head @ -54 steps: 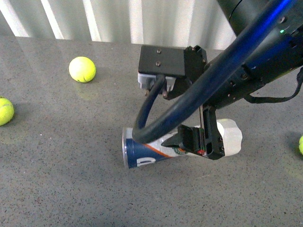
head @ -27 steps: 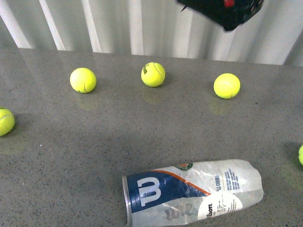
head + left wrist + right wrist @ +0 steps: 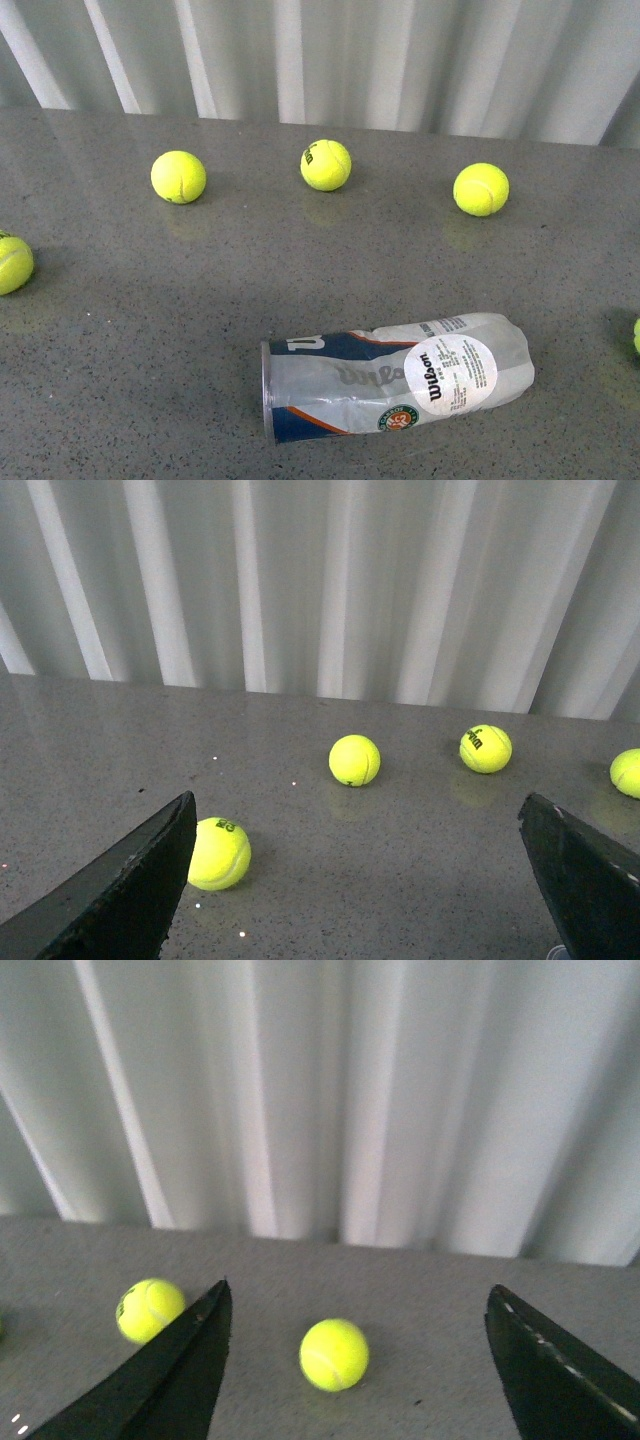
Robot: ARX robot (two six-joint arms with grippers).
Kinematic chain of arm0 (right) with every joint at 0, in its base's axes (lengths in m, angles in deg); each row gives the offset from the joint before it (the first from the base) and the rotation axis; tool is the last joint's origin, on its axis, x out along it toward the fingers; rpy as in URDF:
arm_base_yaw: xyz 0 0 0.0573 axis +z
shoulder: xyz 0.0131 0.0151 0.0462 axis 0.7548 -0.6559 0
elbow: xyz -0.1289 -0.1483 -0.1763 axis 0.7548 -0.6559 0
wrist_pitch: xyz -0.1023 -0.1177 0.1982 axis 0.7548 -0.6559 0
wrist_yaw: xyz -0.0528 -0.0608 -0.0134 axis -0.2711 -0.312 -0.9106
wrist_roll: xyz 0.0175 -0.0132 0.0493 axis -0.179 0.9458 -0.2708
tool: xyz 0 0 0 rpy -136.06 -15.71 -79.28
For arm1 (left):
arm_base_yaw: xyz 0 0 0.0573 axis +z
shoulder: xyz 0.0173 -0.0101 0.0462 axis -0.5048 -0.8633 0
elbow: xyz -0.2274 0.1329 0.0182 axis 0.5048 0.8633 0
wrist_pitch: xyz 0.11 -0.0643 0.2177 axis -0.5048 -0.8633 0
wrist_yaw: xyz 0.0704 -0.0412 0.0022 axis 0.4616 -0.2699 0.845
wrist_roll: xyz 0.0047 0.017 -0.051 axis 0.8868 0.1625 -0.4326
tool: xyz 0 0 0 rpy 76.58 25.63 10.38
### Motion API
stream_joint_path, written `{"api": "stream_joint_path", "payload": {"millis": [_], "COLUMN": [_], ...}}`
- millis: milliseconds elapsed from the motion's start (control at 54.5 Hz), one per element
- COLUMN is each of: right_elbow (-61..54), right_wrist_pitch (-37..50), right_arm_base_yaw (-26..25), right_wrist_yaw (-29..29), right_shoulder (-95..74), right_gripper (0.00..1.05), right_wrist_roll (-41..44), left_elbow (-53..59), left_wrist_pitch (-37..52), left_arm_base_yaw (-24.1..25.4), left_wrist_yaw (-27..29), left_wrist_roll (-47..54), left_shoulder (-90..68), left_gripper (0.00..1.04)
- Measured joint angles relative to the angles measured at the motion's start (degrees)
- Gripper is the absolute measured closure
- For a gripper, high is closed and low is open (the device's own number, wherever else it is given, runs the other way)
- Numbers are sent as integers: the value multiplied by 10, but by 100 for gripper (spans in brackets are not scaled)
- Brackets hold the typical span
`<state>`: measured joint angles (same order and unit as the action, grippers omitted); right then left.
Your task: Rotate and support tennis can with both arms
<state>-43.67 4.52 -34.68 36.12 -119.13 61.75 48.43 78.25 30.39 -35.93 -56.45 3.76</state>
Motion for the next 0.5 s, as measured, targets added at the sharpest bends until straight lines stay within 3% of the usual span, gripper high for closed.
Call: {"api": "stream_joint_path", "payload": {"millis": [92, 404, 495], "right_elbow": [-52, -164, -187], "right_wrist_pitch": [37, 35, 25], "right_arm_base_yaw": [-19, -65, -77], "right_wrist_yaw": [10, 57, 65], "right_shoulder": [39, 150, 183], "right_gripper": [49, 102, 101], "right_wrist_roll": [6, 10, 11], "left_elbow": [0, 0, 0], "left_wrist_pitch": [0, 0, 0], "left_arm_base_yaw": [0, 0, 0], "left_wrist_yaw": [0, 0, -1], "left_wrist_roll": [0, 0, 0], "left_shoulder": [0, 0, 0], "left_gripper": [7, 7, 7]}}
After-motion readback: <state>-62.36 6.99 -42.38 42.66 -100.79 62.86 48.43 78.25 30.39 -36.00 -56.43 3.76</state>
